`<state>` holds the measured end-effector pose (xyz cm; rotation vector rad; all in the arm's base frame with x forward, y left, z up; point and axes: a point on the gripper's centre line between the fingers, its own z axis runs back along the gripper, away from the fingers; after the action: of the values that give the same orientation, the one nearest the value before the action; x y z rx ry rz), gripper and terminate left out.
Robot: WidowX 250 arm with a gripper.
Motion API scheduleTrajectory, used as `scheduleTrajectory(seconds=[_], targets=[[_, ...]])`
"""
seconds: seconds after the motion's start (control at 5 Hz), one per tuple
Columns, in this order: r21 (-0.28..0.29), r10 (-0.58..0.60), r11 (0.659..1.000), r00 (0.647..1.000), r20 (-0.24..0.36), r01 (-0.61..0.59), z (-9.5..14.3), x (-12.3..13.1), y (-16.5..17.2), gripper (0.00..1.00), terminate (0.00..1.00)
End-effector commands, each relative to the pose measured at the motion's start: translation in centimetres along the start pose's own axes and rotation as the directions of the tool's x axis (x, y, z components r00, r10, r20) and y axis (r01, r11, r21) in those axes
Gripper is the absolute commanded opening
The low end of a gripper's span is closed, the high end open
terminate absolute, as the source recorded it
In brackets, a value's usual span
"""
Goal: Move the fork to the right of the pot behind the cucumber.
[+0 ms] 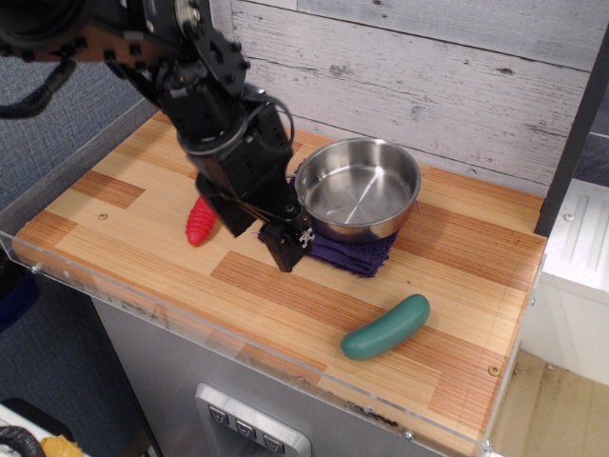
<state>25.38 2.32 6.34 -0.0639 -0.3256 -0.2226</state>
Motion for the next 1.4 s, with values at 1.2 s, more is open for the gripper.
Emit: scheduleTrajectory(seconds=[1.2], targets=[[0.242,0.371,0.899,0.928,0.023,-0.365,-3.1,0.6,9.6,1.00,0.00]])
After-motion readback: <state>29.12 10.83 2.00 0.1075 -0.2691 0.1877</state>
